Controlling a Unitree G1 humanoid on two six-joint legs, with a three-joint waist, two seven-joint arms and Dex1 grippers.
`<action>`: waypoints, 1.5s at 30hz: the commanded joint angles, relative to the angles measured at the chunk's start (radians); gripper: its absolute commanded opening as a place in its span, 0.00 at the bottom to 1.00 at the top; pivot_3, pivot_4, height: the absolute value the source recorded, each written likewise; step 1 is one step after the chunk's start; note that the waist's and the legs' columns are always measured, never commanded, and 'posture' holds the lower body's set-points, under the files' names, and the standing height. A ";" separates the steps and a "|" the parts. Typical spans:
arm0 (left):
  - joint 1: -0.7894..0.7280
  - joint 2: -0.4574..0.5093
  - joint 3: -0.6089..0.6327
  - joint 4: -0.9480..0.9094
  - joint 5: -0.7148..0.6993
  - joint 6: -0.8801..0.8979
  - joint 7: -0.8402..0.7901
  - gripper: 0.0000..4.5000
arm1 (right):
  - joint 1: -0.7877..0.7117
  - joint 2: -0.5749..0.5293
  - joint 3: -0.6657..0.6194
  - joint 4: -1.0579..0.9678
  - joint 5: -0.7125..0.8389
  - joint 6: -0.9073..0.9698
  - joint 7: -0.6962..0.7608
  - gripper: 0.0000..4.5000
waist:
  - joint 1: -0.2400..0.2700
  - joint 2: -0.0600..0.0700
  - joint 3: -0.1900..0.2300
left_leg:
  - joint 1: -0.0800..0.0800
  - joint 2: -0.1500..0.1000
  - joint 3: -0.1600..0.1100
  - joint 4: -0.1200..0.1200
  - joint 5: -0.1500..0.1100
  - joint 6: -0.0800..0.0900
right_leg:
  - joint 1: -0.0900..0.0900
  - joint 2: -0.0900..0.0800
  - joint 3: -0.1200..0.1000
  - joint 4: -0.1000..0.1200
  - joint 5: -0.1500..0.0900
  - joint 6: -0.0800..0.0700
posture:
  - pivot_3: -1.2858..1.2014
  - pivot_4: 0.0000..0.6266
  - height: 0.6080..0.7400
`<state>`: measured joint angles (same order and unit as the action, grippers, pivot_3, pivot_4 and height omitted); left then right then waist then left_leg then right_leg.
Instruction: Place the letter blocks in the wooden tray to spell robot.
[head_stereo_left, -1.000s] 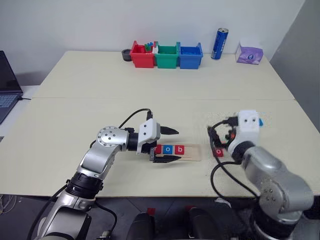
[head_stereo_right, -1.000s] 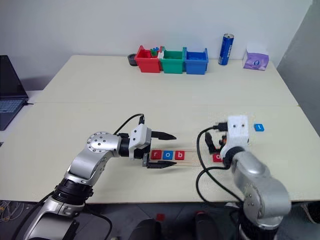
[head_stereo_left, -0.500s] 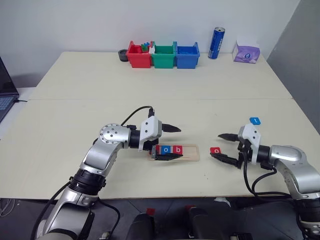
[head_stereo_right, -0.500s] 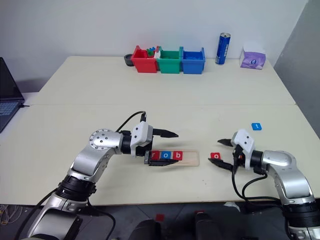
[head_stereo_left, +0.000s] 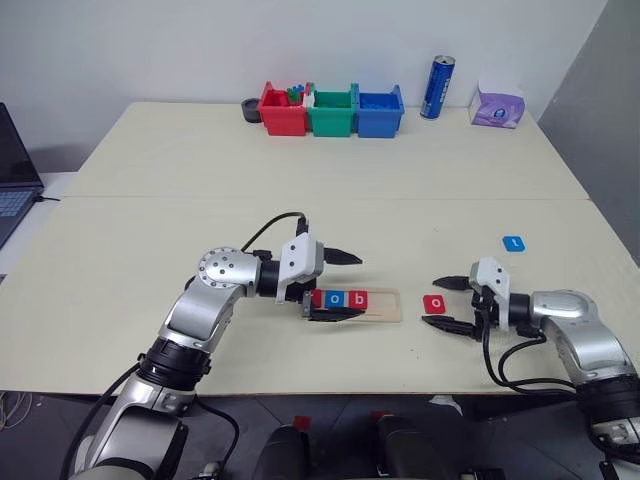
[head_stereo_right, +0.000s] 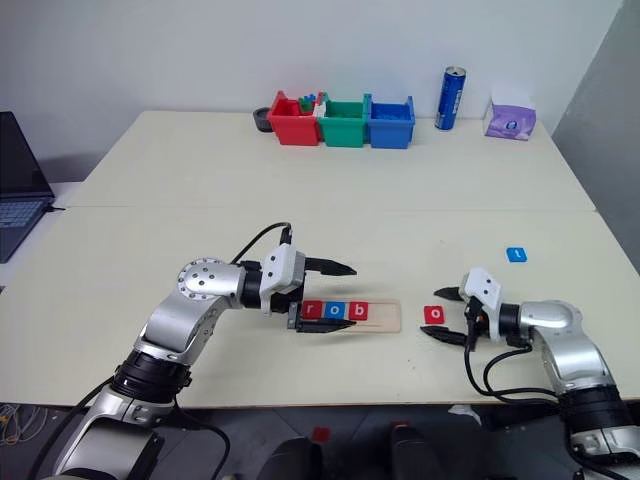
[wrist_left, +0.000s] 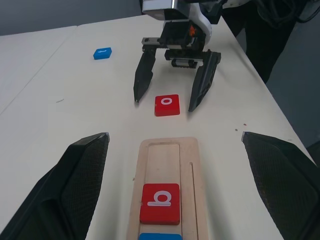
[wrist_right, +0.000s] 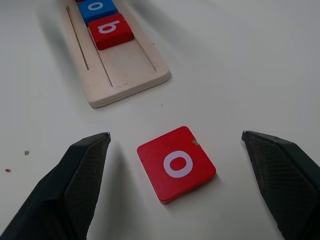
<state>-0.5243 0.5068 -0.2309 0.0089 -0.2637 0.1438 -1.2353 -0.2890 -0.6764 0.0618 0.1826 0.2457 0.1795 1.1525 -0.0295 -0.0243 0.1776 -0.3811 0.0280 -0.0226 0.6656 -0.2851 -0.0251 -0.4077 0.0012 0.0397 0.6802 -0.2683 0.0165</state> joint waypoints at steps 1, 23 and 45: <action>0.000 0.004 -0.003 -0.035 -0.004 -0.014 -0.004 1.00 | -0.004 -0.015 -0.004 -0.002 -0.001 -0.023 0.022 1.00 | 0.000 0.000 0.000 | 0.000 0.000 0.000 0.000 0.000 0.000 | 0.000 0.000 0.000 0.000 0.000 0.000 | 0.52 0.24 1.00; 0.035 0.065 0.049 -0.046 -0.051 -0.020 -0.055 1.00 | -0.087 0.016 0.035 -0.189 0.052 0.076 0.035 0.32 | -0.006 0.000 0.000 | 0.001 0.001 -0.001 0.000 0.000 0.000 | 0.000 0.000 0.001 0.001 0.000 0.000 | 0.52 0.24 1.00; 0.082 0.125 0.071 -0.045 -0.052 -0.082 -0.060 1.00 | -0.209 0.113 0.180 0.004 -0.056 -0.047 0.065 0.32 | 0.001 0.000 0.000 | 0.000 0.000 -0.002 0.001 0.000 0.000 | 0.000 -0.001 -0.001 0.001 0.000 0.000 | 0.52 0.24 1.00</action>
<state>-0.4321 0.6288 -0.1765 -0.0086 -0.3073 0.0749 -1.2983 -0.4795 -0.5675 0.2433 0.1908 0.1880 0.1572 1.2019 -0.0285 -0.0241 0.1777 -0.3812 0.0281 -0.0241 0.6661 -0.2850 -0.0251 -0.4078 -0.0002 0.0385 0.6807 -0.2682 0.0163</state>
